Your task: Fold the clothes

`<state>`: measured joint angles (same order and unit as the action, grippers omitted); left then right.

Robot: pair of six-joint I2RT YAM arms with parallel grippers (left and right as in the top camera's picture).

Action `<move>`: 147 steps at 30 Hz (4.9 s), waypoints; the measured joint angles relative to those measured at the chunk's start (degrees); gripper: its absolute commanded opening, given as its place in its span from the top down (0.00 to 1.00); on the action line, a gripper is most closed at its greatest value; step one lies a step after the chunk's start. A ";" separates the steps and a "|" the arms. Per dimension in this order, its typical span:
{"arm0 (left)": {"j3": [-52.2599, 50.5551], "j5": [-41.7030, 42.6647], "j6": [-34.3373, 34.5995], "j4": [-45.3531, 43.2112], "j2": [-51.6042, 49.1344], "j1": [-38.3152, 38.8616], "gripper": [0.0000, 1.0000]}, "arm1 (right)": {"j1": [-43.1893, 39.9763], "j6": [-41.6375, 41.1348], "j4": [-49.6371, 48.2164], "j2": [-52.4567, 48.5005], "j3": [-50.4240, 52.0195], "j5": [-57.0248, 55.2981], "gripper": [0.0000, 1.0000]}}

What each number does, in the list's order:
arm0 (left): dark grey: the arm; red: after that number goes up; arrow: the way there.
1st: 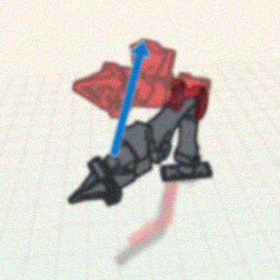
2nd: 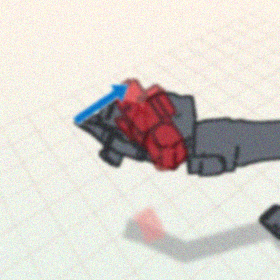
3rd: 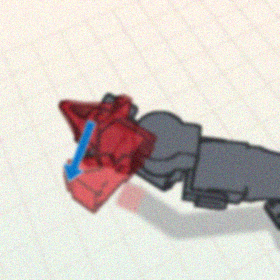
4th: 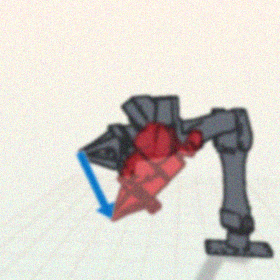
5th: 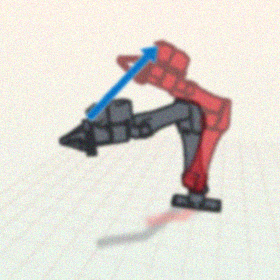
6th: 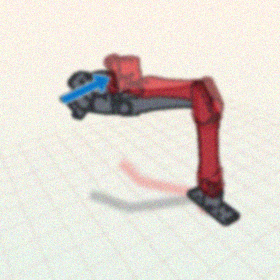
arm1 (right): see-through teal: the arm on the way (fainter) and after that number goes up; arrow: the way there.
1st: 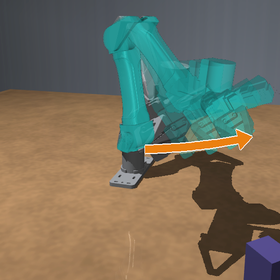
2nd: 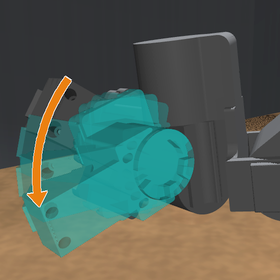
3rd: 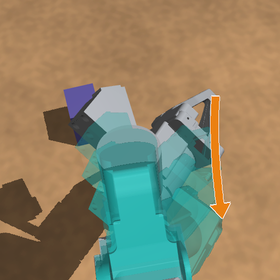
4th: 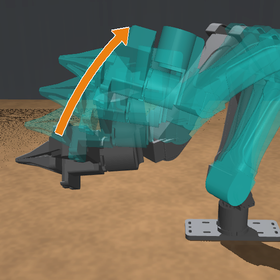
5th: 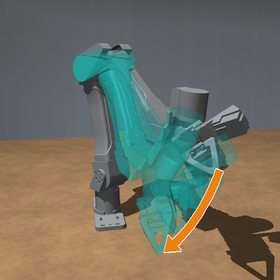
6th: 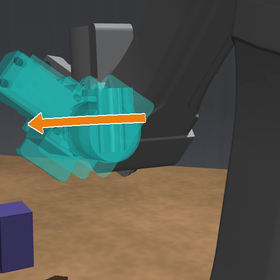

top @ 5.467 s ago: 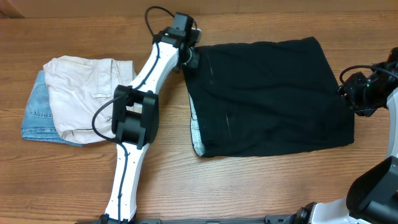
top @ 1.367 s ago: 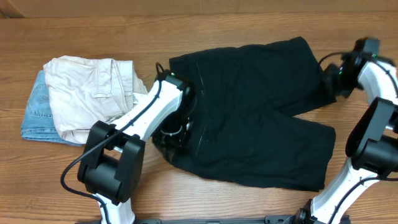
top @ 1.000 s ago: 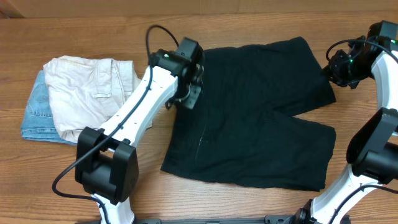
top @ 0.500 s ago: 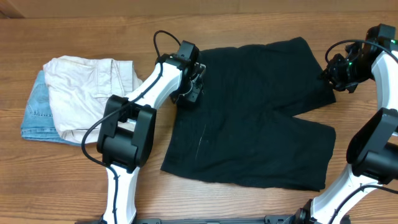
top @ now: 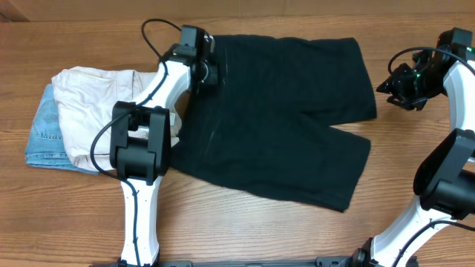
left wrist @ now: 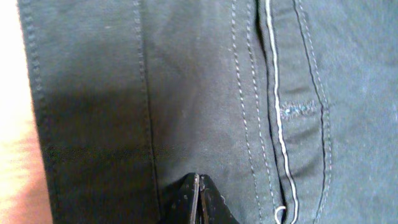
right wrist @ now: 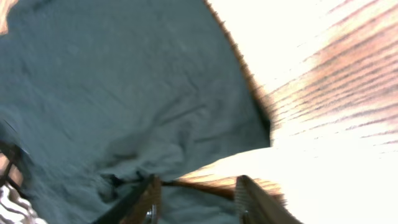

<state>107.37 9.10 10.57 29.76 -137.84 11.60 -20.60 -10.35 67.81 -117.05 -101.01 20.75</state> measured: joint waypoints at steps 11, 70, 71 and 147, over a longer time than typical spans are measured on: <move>15.76 -0.96 -1.62 18.47 -3.78 0.81 0.61 | 3.28 -2.86 -13.27 0.02 12.46 -1.75 0.32; -15.17 1.55 -12.50 49.92 38.56 0.37 0.28 | -12.44 -2.14 8.02 24.96 24.04 4.44 0.24; -19.82 2.32 -12.02 46.66 38.16 1.03 0.22 | -11.52 -2.29 7.87 24.96 25.42 4.24 0.24; -33.62 8.96 -3.04 31.80 29.73 2.38 0.96 | -7.48 -11.87 -14.97 25.73 57.22 -4.13 0.96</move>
<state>73.76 18.06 7.53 61.56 -108.12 13.98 -28.08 -22.22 52.84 -91.33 -43.79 16.62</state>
